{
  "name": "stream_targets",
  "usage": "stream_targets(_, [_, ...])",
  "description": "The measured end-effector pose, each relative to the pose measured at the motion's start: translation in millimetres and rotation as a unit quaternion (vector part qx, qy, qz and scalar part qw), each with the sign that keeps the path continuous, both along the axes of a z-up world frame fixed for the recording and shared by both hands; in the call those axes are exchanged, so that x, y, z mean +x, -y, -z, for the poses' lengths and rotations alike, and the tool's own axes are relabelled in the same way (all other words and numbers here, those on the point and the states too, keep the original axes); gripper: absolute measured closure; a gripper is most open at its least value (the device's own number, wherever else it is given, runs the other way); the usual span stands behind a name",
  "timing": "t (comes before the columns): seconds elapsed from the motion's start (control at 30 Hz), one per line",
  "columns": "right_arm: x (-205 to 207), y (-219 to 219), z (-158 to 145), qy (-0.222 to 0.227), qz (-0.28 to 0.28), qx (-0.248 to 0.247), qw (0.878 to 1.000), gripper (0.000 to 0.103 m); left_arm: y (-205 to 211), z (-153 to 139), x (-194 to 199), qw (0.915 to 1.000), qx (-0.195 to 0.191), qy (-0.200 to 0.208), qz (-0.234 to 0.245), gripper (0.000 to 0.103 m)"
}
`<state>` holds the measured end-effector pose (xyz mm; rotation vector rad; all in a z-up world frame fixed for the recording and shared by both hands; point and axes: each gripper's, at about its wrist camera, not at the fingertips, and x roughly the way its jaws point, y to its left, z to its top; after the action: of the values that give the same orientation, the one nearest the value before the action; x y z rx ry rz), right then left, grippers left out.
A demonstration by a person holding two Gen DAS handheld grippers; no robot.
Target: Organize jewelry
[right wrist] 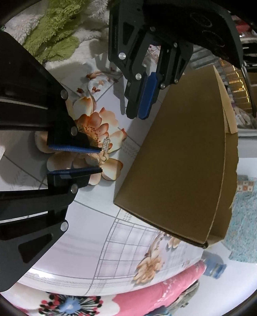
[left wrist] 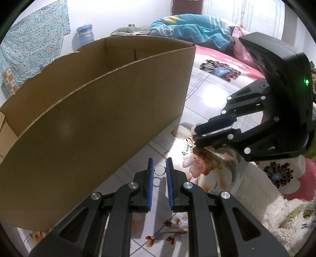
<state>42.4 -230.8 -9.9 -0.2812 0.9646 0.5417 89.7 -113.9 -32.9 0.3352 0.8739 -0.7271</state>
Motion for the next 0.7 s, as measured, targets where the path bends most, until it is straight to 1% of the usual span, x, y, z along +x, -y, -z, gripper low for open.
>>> stream_targets(0.03, [0.0,-0.9,0.1,0.001,-0.002,-0.002,1.000,0.081,0.7,0.2,0.4,1.0000,0.001,0.000,-0.001,0.091])
stream_targets(0.17, [1.7,-4.4,-0.4,-0.004,-0.001,0.007,1.000,0.081,0.8,-0.1,1.4,1.0000,0.000,0.000,-0.004,0.091])
stream_targets(0.23, [6.7,-4.4,-1.0,-0.011,0.002,0.015,1.000,0.079,1.2,-0.1,1.1,1.0000,0.000,0.000,-0.004,0.091])
stream_targets(0.47, [-3.2,-3.7,-3.5,-0.049,0.013,0.075,0.996,0.078,1.1,-0.2,1.0,1.0000,-0.001,-0.001,-0.004,0.091])
stream_targets(0.57, [-5.1,-3.0,-6.9,-0.039,0.022,0.070,0.996,0.078,1.5,-0.1,-0.3,1.0000,-0.002,-0.001,-0.003,0.091])
stream_targets(0.7, [2.3,0.8,-12.3,-0.020,0.037,0.067,0.997,0.078,0.8,-0.3,-1.9,1.0000,-0.003,0.000,-0.002,0.091])
